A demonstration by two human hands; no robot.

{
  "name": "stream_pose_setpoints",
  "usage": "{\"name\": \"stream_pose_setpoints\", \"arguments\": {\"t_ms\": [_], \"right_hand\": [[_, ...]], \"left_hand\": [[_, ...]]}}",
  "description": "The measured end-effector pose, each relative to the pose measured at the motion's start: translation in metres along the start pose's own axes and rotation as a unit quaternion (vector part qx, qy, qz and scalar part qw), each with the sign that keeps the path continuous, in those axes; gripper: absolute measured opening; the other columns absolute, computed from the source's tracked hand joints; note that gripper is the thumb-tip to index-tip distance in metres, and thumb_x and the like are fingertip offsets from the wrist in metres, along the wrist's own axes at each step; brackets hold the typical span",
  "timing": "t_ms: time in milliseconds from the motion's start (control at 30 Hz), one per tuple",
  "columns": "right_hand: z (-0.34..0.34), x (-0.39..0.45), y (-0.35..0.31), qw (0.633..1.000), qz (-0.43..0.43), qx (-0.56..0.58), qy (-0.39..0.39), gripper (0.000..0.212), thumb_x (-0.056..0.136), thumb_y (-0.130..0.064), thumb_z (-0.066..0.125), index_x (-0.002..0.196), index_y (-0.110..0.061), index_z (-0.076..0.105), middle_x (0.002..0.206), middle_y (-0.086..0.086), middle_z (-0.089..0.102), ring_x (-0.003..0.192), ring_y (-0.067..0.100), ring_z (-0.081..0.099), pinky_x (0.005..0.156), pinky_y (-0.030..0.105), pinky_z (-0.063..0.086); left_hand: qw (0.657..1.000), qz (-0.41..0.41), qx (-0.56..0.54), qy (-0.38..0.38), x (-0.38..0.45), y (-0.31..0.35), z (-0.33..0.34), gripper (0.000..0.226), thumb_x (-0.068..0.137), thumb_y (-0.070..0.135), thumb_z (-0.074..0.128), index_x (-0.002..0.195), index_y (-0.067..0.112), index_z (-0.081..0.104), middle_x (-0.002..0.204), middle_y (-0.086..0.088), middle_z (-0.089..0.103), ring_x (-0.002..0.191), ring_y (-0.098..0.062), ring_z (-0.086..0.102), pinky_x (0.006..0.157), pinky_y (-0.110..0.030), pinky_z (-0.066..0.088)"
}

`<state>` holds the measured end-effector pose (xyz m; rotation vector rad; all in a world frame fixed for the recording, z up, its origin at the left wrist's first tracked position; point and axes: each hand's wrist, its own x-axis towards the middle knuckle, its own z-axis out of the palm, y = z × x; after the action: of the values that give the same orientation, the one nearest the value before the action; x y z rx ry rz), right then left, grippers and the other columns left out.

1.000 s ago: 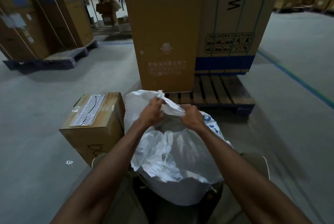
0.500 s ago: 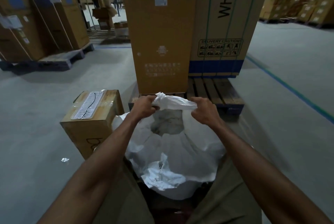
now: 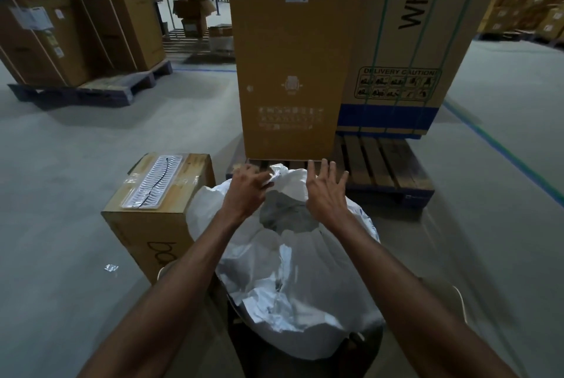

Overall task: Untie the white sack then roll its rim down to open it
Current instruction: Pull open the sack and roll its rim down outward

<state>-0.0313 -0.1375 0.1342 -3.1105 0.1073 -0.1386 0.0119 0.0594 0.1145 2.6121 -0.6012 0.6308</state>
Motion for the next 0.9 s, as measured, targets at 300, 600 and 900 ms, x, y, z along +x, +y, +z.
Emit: {"name": "stream_pose_setpoints", "arguments": {"t_ms": [300,600,900], "right_hand": [[0.029,0.050,-0.007,0.986,-0.025,0.159,0.029,0.020,0.095,-0.009,0.065,0.113,-0.018,0.067,0.110,0.004,0.064,0.102,0.024,0.060,0.079,0.044,0.057],[0.031,0.038,0.003,0.966,0.055,0.252,-0.015,0.019,0.096,-0.007,0.051,0.101,-0.016,0.067,0.099,0.003,0.068,0.090,0.028,0.064,0.077,0.040,0.054],[0.004,0.031,0.033,0.893,0.119,0.365,-0.236,0.041,0.106,-0.013,0.042,0.139,0.007,0.053,0.141,0.028,0.054,0.131,0.043,0.049,0.104,0.040,0.043]], "left_hand": [[0.946,-0.182,-0.197,-0.184,0.027,-0.018,-0.003,0.027,0.087,0.031,0.081,0.111,0.020,0.076,0.110,-0.001,0.076,0.093,-0.014,0.072,0.079,-0.036,0.062],[0.928,-0.251,-0.210,-0.180,0.034,-0.019,0.016,0.025,0.103,0.015,0.050,0.107,0.007,0.073,0.104,-0.011,0.070,0.097,-0.029,0.063,0.082,-0.036,0.050],[0.972,0.106,0.110,-0.178,0.005,0.002,0.032,0.054,0.094,0.061,0.056,0.139,0.034,0.045,0.135,-0.009,0.049,0.121,-0.028,0.047,0.100,-0.047,0.043]]}}
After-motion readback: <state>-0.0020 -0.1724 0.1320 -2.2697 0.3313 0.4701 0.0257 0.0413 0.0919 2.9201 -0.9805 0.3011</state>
